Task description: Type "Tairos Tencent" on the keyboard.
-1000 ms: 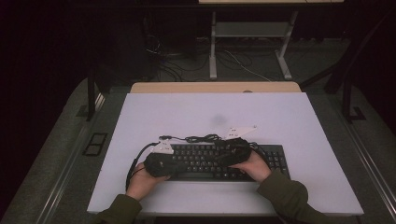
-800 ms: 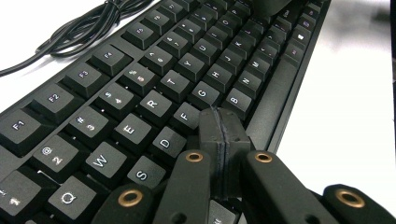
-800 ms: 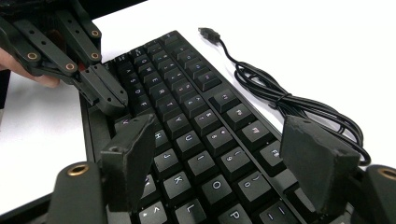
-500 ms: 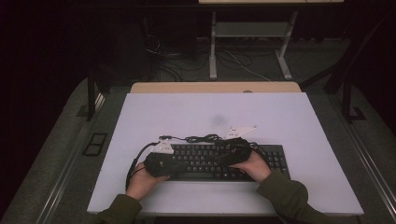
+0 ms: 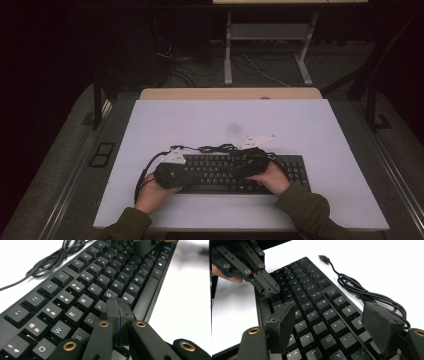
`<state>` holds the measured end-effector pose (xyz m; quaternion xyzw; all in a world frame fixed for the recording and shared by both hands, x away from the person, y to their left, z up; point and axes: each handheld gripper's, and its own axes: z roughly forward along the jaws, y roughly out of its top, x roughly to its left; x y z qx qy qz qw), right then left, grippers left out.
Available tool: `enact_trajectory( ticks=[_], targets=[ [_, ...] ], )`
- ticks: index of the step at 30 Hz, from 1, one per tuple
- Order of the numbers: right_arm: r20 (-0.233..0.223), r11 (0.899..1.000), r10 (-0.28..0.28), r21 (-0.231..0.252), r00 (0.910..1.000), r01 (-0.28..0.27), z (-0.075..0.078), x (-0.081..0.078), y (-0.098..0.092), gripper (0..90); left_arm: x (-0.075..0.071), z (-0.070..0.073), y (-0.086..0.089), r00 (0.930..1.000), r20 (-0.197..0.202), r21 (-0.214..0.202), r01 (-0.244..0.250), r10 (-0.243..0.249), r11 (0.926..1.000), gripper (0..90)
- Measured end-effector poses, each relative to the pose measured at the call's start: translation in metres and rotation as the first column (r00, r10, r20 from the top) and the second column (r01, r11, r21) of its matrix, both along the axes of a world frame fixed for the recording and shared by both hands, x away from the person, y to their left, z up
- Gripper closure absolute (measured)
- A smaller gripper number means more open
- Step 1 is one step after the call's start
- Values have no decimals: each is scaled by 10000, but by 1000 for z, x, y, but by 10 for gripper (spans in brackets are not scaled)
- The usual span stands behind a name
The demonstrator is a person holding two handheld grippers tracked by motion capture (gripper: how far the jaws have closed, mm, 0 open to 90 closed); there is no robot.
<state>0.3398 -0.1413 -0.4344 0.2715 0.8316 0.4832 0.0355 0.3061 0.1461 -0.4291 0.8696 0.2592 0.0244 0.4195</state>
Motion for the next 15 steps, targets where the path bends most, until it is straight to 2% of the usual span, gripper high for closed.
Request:
enact_trajectory(
  ticks=[15],
  targets=[
    [-41, 10000, -17, 4, 10000, 17, 0, 0, 1, 263, 12, 4, 5, 9983, 284, -229, -503, 510, 9985, 892]
  ],
)
